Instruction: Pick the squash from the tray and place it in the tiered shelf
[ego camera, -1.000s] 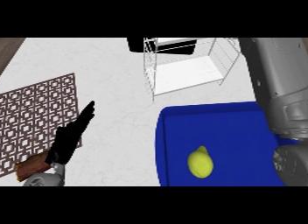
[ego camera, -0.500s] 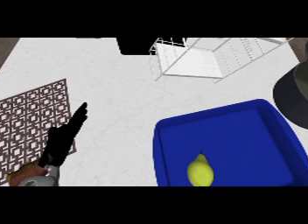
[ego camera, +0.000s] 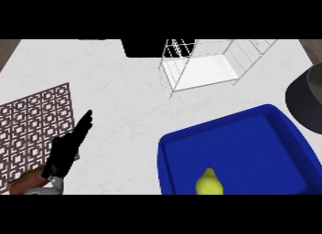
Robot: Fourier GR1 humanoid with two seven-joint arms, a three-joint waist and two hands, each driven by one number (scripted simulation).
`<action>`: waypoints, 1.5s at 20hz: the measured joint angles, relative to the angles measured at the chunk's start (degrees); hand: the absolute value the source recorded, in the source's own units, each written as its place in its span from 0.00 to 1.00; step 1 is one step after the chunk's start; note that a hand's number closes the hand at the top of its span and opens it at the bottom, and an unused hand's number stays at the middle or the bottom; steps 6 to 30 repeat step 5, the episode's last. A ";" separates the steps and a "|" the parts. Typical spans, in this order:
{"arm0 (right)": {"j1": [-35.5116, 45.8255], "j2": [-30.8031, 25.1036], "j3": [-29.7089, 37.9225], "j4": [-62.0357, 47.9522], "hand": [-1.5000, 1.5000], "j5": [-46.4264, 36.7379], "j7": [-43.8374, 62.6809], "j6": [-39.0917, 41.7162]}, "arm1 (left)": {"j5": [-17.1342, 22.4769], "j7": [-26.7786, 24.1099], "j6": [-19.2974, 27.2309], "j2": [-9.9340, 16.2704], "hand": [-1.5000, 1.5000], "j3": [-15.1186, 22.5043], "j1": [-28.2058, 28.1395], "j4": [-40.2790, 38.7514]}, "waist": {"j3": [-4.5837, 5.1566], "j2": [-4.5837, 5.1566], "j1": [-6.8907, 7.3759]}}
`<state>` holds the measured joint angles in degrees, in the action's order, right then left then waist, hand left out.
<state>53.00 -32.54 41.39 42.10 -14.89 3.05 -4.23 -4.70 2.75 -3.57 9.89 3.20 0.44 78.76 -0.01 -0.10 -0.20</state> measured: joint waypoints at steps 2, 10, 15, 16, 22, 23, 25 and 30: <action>-1.87 -1.13 -0.39 1.85 0.00 1.56 -0.05 2.55 | 0.47 1.32 -0.76 0.43 0.50 -0.22 -0.37 1.62 | 0.00 -0.02 0.07; -4.30 -3.37 -1.27 2.76 0.00 3.11 0.21 5.90 | -0.33 0.68 -0.49 -0.07 0.50 -0.09 0.10 0.55 | 0.01 0.03 0.14; -4.30 -3.37 -1.27 2.76 0.00 3.11 0.21 5.90 | -0.33 0.68 -0.49 -0.07 0.50 -0.09 0.10 0.55 | 0.01 0.03 0.14; -4.30 -3.37 -1.27 2.76 0.00 3.11 0.21 5.90 | -0.33 0.68 -0.49 -0.07 0.50 -0.09 0.10 0.55 | 0.01 0.03 0.14; -4.30 -3.37 -1.27 2.76 0.00 3.11 0.21 5.90 | -0.33 0.68 -0.49 -0.07 0.50 -0.09 0.10 0.55 | 0.01 0.03 0.14; -4.30 -3.37 -1.27 2.76 0.00 3.11 0.21 5.90 | -0.33 0.68 -0.49 -0.07 0.50 -0.09 0.10 0.55 | 0.01 0.03 0.14; -4.30 -3.37 -1.27 2.76 0.00 3.11 0.21 5.90 | -0.33 0.68 -0.49 -0.07 0.50 -0.09 0.10 0.55 | 0.01 0.03 0.14; -4.30 -3.37 -1.27 2.76 0.00 3.11 0.21 5.90 | -0.33 0.68 -0.49 -0.07 0.50 -0.09 0.10 0.55 | 0.01 0.03 0.14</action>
